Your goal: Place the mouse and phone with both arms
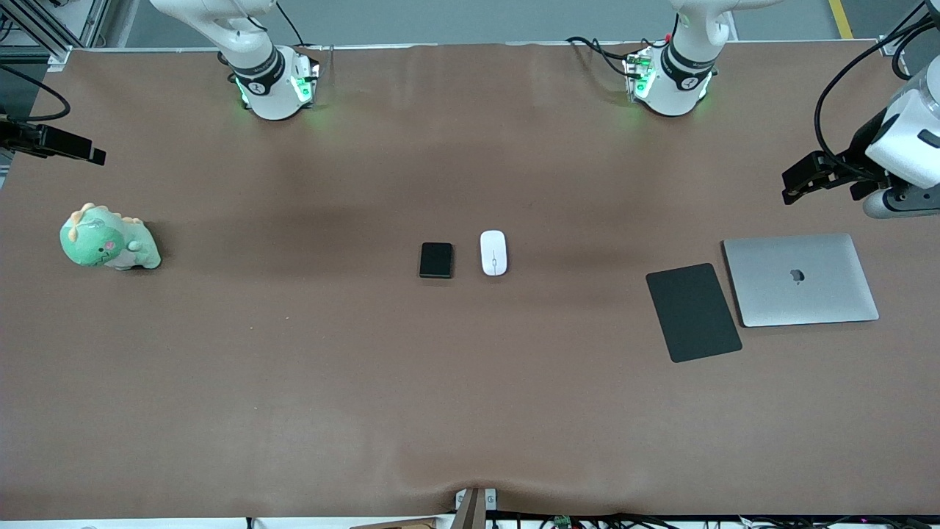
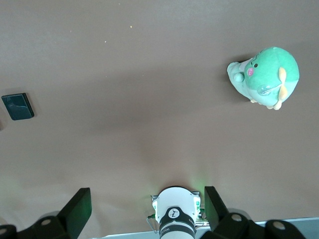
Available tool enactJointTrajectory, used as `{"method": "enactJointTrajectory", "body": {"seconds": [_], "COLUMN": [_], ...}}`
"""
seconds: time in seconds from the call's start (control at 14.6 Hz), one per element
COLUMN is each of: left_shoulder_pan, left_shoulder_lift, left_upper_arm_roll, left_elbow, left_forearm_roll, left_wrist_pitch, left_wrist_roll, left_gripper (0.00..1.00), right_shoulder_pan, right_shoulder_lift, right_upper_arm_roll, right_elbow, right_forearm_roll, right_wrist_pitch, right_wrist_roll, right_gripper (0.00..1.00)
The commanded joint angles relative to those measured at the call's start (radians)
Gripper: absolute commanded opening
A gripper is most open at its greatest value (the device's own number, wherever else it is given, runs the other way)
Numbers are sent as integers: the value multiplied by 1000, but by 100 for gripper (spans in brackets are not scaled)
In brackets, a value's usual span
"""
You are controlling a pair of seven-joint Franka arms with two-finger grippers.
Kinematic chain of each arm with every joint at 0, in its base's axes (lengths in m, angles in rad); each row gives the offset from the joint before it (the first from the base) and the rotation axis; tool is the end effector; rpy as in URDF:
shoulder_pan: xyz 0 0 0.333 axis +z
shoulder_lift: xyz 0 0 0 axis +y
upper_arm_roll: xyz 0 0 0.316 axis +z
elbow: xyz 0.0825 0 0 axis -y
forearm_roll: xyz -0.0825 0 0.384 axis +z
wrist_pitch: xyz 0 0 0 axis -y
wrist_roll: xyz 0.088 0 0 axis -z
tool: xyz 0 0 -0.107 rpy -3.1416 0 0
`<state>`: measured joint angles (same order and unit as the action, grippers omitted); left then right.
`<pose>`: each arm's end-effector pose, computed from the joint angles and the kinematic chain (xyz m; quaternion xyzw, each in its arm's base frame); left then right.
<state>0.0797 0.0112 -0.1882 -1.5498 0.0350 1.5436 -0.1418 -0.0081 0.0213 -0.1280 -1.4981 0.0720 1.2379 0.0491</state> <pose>0.5525 -0.0557 0.6260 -0.9997 -0.0170 0.0065 0.0174 0.5197 -0.0609 0.6225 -0.9859 0.0848 0.1385 0.0400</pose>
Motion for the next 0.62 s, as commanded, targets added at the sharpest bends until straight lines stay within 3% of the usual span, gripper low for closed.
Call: {"method": "enactJointTrajectory", "body": {"seconds": [0.0,0.55], "left_shoulder_pan": [23,20], "left_shoulder_lift": [3,27], "left_upper_arm_roll": [3,3], "left_elbow": [17,40], "left_forearm_roll": [-1,6], "left_wrist_pitch": [-16,-14], "left_wrist_roll": [16,36], "left_gripper": [100,100], "right_shoulder_pan": [8,-1], "right_shoulder_lift": [-17,-15], "right_upper_arm_roll": [-7,-7], "right_elbow": [-14,-14], "right_forearm_roll": [5,6], "right_wrist_pitch": [-5,-8], "right_wrist_roll": [-9,-11], "right_gripper": [100,100]}}
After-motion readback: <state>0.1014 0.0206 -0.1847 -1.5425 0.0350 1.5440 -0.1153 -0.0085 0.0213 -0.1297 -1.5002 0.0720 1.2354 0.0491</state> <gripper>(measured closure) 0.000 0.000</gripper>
